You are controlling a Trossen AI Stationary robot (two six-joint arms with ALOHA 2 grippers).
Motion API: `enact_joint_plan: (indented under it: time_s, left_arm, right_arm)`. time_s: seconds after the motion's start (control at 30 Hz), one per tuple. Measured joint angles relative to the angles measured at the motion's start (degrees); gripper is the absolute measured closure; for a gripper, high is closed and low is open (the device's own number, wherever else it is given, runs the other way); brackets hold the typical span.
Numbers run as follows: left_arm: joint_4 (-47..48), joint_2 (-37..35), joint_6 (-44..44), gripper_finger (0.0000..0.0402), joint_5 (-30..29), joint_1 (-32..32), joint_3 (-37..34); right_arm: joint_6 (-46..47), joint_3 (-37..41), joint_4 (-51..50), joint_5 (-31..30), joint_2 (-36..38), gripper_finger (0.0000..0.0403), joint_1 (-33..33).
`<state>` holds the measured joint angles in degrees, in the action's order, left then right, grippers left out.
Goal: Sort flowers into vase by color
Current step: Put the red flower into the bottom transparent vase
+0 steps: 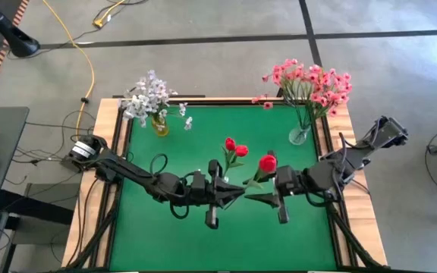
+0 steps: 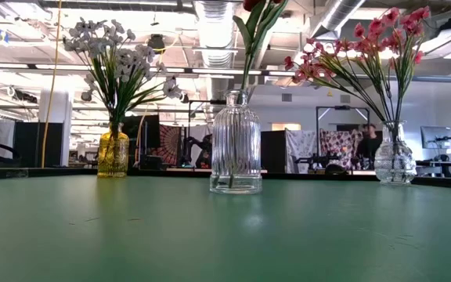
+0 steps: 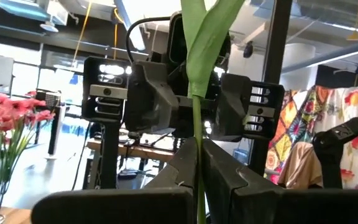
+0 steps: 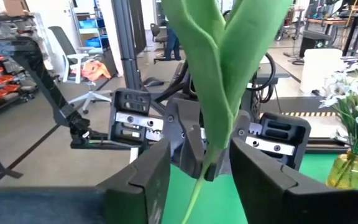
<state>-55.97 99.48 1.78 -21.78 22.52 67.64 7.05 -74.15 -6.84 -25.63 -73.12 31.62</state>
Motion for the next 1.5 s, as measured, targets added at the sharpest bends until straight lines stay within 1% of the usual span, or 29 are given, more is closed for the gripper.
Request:
enact_joint_plan:
  time_s: [0.5, 0.73, 0.83, 0.97, 1.07, 1.17, 1.27, 1.5]
  left_arm:
    - [0.1, 0.0, 0.5, 0.0401, -1.2, -0.1, 0.0]
    - [2.6, 0.0, 1.6, 0.0399, -0.9, -0.1, 0.0]
    - [3.2, -0.1, 1.2, 0.0387, -0.4, -0.1, 0.0]
    - [6.0, -0.1, 1.5, 0.0354, -0.5, -0.3, 0.0]
    - [9.4, -0.1, 4.0, 0.0329, -0.5, -0.3, 0.0]
    - [12.1, -0.1, 6.8, 0.0311, -0.4, -0.4, 0.0]
    - [13.9, 0.0, 7.9, 0.0304, 0.0, -0.4, 0.0]
    - [15.2, 0.0, 8.8, 0.0302, 0.5, -0.4, 0.0]
  right_arm:
    - [0.0, 0.0, -0.1, -0.1, 0.0, 0.0324, -0.6]
    - [0.0, 0.0, -0.7, 0.0, 0.0, 0.0379, -0.7]
    - [1.3, 0.0, -1.4, 0.1, 0.0, 0.0382, -0.7]
    - [3.9, 0.0, -3.4, 0.1, 0.0, 0.0382, -0.7]
    - [6.0, 0.0, -5.1, 0.3, 0.0, 0.0382, -0.7]
    - [8.3, 0.0, -6.8, 2.2, 0.0, 0.0378, -0.7]
    - [10.7, 0.0, -8.7, 4.0, 0.0, 0.0379, -0.5]
    - [12.9, 0.0, -11.4, 4.8, -0.3, 0.0378, -0.2]
